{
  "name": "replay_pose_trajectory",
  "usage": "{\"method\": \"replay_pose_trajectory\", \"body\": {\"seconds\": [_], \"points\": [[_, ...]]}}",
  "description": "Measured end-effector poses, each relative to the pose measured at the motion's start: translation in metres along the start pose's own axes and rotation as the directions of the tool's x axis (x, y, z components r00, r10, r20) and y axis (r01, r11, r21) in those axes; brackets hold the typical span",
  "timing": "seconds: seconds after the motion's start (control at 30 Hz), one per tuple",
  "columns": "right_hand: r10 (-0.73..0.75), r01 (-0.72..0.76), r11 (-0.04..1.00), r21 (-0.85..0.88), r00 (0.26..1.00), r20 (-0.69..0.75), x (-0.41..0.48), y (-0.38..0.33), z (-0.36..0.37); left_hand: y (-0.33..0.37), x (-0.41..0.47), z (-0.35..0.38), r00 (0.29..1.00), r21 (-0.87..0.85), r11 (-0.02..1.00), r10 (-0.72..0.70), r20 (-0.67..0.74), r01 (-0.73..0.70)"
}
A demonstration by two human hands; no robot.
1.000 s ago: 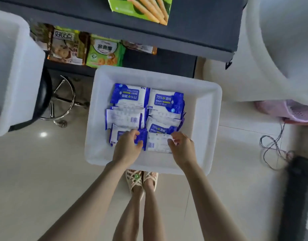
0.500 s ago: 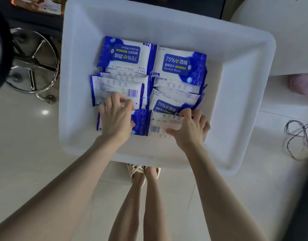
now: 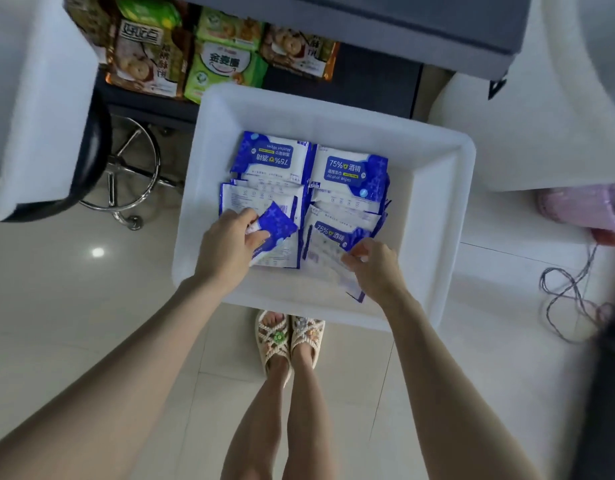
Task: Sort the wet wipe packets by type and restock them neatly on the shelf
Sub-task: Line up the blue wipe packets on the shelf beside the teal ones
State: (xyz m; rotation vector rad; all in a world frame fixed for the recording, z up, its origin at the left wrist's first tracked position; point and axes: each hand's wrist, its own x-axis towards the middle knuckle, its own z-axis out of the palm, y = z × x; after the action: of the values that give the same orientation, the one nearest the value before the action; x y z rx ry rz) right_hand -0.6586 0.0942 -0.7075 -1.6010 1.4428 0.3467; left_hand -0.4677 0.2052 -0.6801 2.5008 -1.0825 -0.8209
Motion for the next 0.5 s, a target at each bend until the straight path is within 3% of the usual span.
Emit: {"method": "replay_pose_trajectory", "body": {"seconds": [0.1, 0.17, 0.27, 0.37, 0.5], "points": [[-0.039, 0.071, 0.965, 0.252, 0.991, -0.130, -0.041, -0.033, -0.021, 0.017, -0.024, -0.029, 0.985, -0.146, 0.986, -0.101, -0.138, 0.081], [-0.071, 0.151, 0.889, 0.433, 0.978, -0.194, -0.078, -0.062, -0.037, 0.040, -0.047, -0.061, 0.957, -0.317, 0.940, -0.200, -0.209, 0.127], [-0.174, 0.237, 0.763, 0.601, 0.971, -0.162, -0.140, -0.116, -0.060, 0.085, -0.084, -0.122, 0.928, -0.525, 0.848, -0.253, -0.273, 0.076], [-0.295, 0.295, 0.730, 0.617, 0.950, -0.105, -0.194, -0.172, -0.081, 0.120, -0.115, -0.194, 0.926, -0.715, 0.699, -0.272, -0.262, 0.004], [-0.331, 0.213, 0.562, 0.799, 0.943, -0.019, -0.247, -0.245, -0.104, 0.127, -0.133, -0.279, 0.943, -0.907, 0.420, -0.311, -0.120, 0.023]]}}
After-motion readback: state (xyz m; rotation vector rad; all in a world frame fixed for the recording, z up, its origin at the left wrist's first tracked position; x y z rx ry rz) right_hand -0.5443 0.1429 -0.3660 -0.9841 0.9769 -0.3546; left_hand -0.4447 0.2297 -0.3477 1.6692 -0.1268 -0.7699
